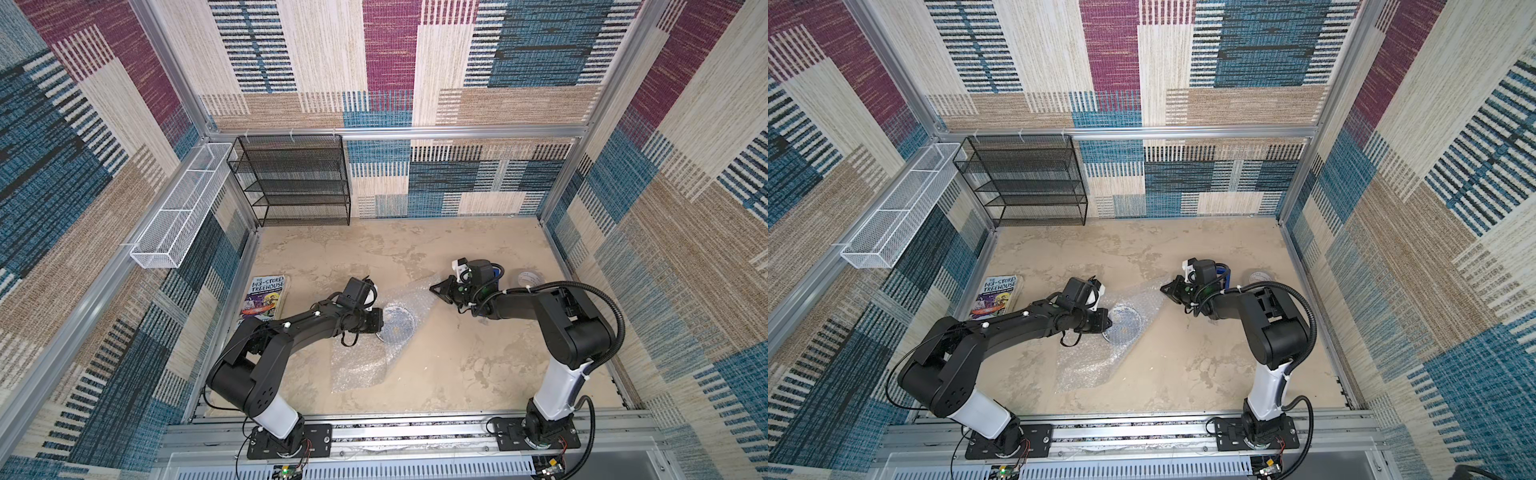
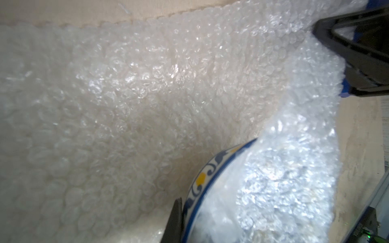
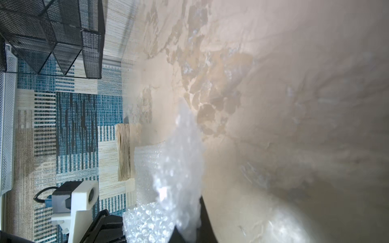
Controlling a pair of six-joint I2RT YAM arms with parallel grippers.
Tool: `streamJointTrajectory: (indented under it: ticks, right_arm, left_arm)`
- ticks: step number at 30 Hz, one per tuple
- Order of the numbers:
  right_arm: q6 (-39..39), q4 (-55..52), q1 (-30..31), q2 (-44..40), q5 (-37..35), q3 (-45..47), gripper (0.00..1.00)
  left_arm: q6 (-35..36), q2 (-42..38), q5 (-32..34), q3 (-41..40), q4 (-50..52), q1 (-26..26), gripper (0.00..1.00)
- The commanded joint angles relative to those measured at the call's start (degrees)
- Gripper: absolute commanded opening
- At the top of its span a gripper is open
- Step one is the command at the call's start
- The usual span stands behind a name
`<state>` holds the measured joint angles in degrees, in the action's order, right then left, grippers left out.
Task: Wrap bowls in bubble wrap
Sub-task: Wrap the bowl in bubble wrap.
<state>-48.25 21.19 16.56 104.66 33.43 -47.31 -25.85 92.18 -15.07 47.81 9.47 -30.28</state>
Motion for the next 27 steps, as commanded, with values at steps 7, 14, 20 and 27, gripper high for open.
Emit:
streamJointTrajectory:
  ticks: [7, 14, 20, 27]
  right_arm:
    - [5.09, 0.41, 2.78, -2.52, -0.35, -0.84, 0.00]
    - [9.53, -1.11, 6.20, -5.48, -2.32, -0.95, 0.00]
    - [12.83, -1.90, 9.24, -8.22, -1.29, -0.52, 0.00]
    - [17.41, -4.46, 12.47, -7.81, 1.02, -1.12, 0.00]
  left_arm:
    - [1.45, 1.80, 2.26, 3.99, 5.52, -0.65, 0.00]
    - [0.99, 3.09, 3.10, 5.57, 7.09, -1.09, 0.00]
    - [0.28, 3.78, 3.89, 6.33, 7.42, -1.36, 0.00]
    - [-0.99, 4.13, 4.50, 6.40, 6.88, -1.40, 0.00]
